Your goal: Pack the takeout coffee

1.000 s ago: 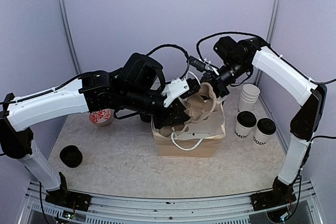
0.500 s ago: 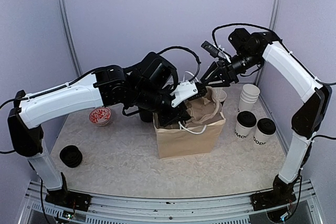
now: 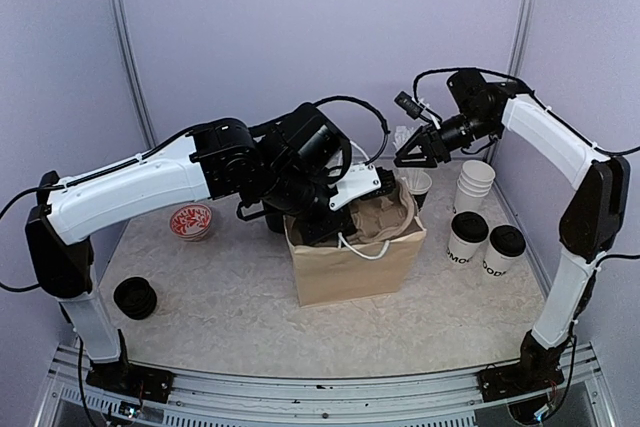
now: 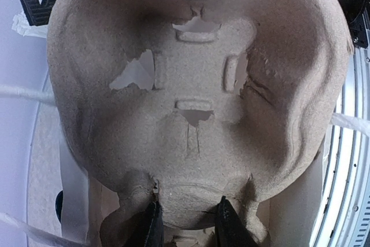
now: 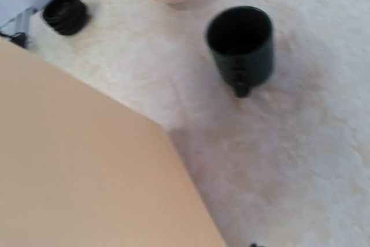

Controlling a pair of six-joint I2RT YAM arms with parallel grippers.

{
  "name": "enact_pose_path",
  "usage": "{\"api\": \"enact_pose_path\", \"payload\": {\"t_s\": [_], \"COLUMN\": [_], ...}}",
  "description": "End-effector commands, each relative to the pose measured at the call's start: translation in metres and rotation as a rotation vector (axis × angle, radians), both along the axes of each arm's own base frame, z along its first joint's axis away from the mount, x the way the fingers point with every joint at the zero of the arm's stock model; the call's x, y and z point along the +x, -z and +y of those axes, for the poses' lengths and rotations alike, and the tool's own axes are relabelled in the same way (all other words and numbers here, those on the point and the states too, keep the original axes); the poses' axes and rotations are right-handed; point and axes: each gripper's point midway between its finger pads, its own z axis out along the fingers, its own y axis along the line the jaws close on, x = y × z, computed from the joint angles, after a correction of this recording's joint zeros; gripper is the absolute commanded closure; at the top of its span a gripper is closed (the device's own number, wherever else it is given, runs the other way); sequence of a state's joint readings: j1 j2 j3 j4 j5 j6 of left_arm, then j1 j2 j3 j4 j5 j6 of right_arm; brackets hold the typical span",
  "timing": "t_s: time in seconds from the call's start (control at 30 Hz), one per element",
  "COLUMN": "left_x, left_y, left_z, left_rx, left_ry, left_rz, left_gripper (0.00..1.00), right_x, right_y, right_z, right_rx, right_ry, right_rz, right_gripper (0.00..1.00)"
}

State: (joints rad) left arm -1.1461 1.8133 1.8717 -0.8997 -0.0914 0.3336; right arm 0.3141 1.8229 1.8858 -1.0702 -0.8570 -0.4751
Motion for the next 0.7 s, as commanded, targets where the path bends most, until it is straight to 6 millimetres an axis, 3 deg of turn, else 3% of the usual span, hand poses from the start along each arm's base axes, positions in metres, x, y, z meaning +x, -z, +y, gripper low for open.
{"api": "enact_pose_path", "payload": {"t_s": [0.0, 0.27, 0.5, 0.67], "left_x": [0.003, -0.001, -0.010, -0.013], "left_y": [0.000, 0.011, 0.020, 0.031], "left_z": [0.005, 0.012, 0.032, 0.049], "left_rx": [0.030, 0.067, 0.099, 0.143], "left_ry": [-0.043, -0.080, -0.151, -0.210], "left_rz": [0.006, 0.056, 0.121, 0.146], "left_gripper": [0.75, 0.75, 0.75, 0.75], "right_x": [0.022, -0.008, -0.026, -0.049], "right_y": [0.021, 0.073, 0.110, 0.119], "right_z": [0.008, 0.039, 0.043, 0.051], "right_rx": [-0.015, -0.098, -0.155, -0.147], "right_ry": [0.055, -0.048, -0.090, -0.159], "right_rz": [0.001, 0.061, 0.109, 0.151], "right_gripper": [0.54, 0.56, 0.59, 0.62]}}
